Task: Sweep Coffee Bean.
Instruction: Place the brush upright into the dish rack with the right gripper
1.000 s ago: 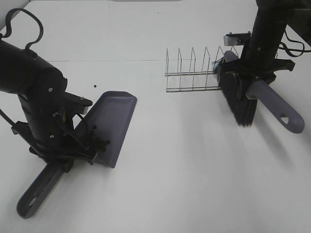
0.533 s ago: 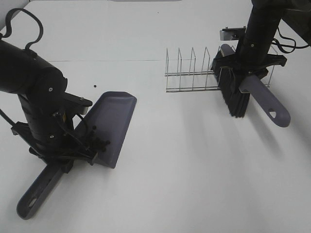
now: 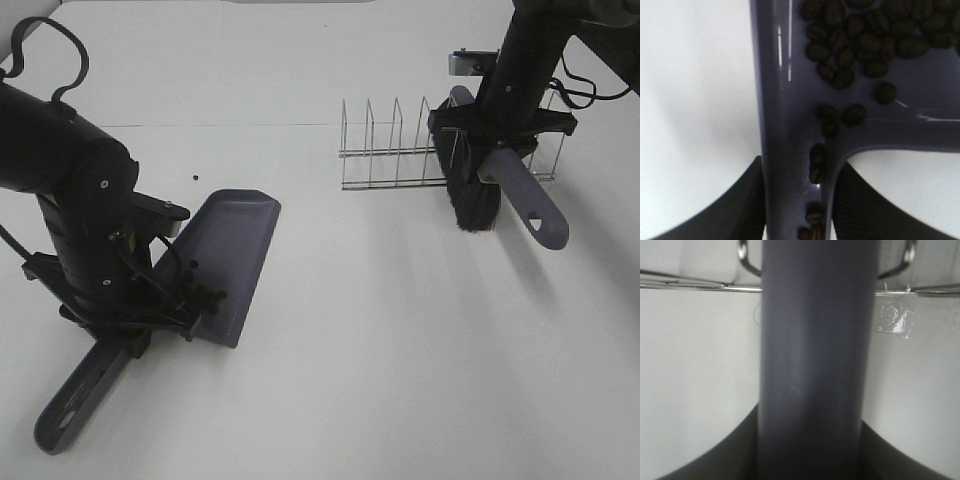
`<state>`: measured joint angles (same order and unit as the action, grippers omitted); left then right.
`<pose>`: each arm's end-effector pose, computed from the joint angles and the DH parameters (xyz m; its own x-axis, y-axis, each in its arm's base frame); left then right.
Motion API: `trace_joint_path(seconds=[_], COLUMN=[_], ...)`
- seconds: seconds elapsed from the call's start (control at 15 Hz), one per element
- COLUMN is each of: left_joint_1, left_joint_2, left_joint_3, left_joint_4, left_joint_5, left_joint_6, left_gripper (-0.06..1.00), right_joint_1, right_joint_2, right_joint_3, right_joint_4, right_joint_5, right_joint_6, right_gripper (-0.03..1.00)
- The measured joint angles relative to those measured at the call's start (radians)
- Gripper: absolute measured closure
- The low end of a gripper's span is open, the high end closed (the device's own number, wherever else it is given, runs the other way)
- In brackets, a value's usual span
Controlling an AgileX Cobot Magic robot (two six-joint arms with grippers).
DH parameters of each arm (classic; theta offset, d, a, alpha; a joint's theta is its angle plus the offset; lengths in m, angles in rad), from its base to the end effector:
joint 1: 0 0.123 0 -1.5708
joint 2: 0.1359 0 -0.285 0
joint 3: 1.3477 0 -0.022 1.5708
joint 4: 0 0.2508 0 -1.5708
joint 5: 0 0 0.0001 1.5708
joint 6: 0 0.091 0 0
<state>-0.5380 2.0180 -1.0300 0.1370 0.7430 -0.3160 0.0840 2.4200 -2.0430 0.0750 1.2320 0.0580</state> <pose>0.2822 -0.1586 0.0876 -0.9470 0.3179 0.0470 0.3212 0.9412 0.1046 0.4863 0.0474 0.1393 -0.9990 -0.0012 -0.0438 -0.0044 0.9972 0.0745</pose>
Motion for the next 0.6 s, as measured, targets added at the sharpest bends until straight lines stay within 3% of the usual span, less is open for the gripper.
trace_joint_path(seconds=[0.33,0.47,0.6], left_joint_1=[0.000,0.000,0.000], left_joint_2=[0.000,0.000,0.000], left_joint_3=[0.000,0.000,0.000], left_joint_4=[-0.002,-0.004,-0.013], left_joint_5=[0.000,0.000,0.000], left_joint_6=[0.000,0.001,0.001], left_gripper=[0.63,0.63,0.63], right_joint_1=[0.000,0.000,0.000], right_joint_2=[0.001,0.001,0.001], right_joint_3=[-0.001,-0.001,-0.001], right_joint_4=[0.015,0.038,0.045], right_joint_5=[0.000,-0.001,-0.001], right_joint_6=[0.007,0.010,0.009], right_gripper=[0.66,0.46,0.36])
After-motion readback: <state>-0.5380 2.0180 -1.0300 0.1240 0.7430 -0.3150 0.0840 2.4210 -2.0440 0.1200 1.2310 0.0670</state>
